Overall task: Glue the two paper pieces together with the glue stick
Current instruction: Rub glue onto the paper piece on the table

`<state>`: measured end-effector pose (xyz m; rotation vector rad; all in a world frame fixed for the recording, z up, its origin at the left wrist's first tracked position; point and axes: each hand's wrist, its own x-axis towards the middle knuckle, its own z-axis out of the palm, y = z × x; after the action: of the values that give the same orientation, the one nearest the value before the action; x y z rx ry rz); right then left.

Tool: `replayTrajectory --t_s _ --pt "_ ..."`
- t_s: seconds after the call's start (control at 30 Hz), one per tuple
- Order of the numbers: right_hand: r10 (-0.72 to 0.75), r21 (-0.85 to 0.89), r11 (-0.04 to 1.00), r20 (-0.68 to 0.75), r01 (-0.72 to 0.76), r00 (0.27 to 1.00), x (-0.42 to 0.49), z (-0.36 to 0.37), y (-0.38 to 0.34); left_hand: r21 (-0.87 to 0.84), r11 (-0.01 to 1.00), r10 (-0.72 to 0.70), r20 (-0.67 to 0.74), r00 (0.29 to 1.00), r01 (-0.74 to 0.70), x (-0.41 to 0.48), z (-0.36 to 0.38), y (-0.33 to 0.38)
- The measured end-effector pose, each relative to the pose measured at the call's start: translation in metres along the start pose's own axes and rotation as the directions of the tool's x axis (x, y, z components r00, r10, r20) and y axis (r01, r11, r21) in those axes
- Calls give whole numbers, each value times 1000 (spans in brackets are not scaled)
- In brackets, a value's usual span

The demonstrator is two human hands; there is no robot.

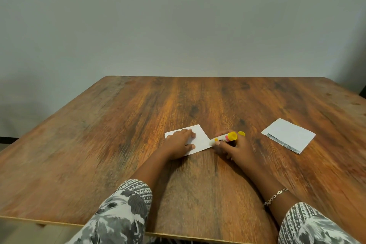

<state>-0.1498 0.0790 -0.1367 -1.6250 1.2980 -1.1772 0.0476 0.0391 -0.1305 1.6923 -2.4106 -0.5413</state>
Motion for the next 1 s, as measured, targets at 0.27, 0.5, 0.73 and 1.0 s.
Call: replayTrajectory --t_s 0.27,0.5,0.73,1.0 --pt "52 169 985 -49 -43 997 -2 -3 -7 103 994 -24 43 999 19 -3 -6 2" --pt "60 158 986 -49 -52 997 -2 -3 -7 107 981 -151 -107 983 162 -7 3 15" --pt "78 94 993 -54 -73 995 3 0 -5 140 932 -290 -266 919 335 -11 12 29" --pt "54 -25 998 -78 -56 995 16 8 1 155 910 -320 -326 889 384 -12 23 37"
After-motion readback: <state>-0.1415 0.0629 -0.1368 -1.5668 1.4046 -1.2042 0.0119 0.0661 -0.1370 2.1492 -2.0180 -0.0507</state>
